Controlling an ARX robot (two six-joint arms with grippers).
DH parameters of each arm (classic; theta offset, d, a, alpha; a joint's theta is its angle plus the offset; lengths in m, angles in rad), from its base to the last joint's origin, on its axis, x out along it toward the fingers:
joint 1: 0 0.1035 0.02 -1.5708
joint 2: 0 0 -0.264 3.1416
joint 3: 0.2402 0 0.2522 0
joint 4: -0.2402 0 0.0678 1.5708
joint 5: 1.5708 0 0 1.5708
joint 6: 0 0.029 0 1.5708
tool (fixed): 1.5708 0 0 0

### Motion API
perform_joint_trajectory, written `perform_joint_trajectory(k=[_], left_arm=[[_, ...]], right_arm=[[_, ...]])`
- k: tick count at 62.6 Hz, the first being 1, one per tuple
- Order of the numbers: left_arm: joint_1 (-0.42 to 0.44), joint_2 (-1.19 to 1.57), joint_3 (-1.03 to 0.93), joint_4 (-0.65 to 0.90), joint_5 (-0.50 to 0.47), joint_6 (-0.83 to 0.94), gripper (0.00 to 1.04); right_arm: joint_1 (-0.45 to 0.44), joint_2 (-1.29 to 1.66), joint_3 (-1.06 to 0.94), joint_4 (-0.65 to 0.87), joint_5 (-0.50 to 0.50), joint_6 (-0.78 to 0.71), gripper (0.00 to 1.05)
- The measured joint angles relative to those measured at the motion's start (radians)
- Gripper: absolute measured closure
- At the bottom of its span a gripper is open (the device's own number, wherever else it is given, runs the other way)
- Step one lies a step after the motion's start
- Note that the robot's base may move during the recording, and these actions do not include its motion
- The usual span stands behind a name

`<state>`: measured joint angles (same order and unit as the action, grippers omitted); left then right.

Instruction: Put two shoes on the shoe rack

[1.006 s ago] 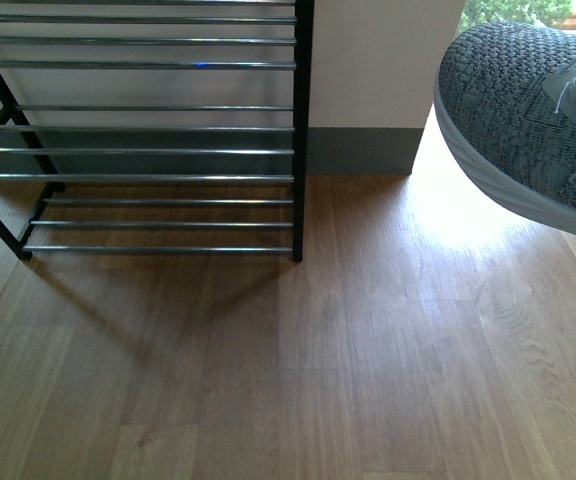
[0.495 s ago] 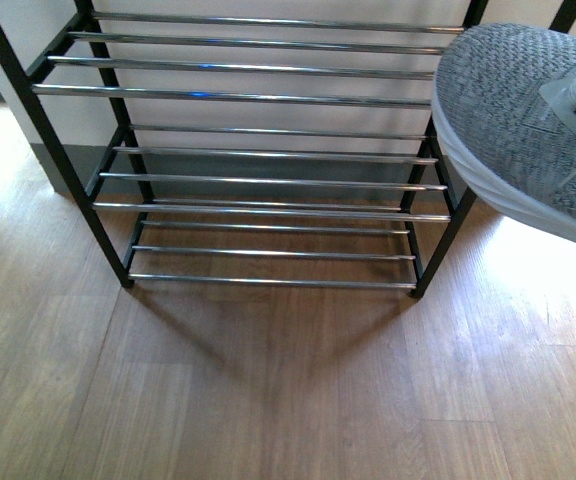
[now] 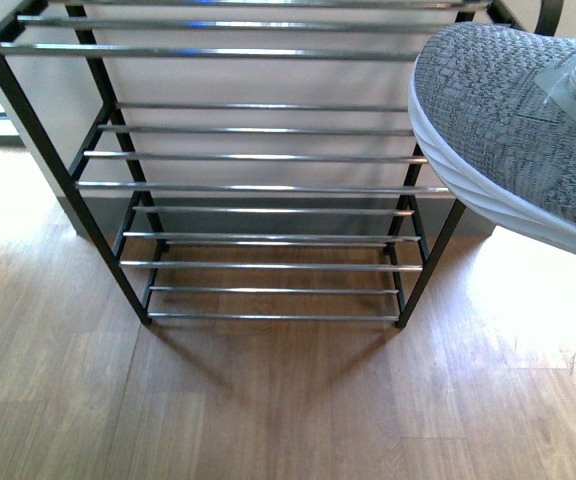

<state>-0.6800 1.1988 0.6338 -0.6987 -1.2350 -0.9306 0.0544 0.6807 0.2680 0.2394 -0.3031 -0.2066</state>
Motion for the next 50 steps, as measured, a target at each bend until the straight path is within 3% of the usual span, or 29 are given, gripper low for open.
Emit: perform_joint_trajectory(k=[45,50], left_arm=[[0.0,0.0,0.0,0.0,-0.006,-0.002,1.04],[0.0,0.0,0.0,0.0,-0.006,-0.002,1.04]], right_arm=[[-0.002,0.001,0.0,0.0,0.019,0.0,1.04],[0.004,0.024,0.004,0.009,-0.05,0.06,1.04]])
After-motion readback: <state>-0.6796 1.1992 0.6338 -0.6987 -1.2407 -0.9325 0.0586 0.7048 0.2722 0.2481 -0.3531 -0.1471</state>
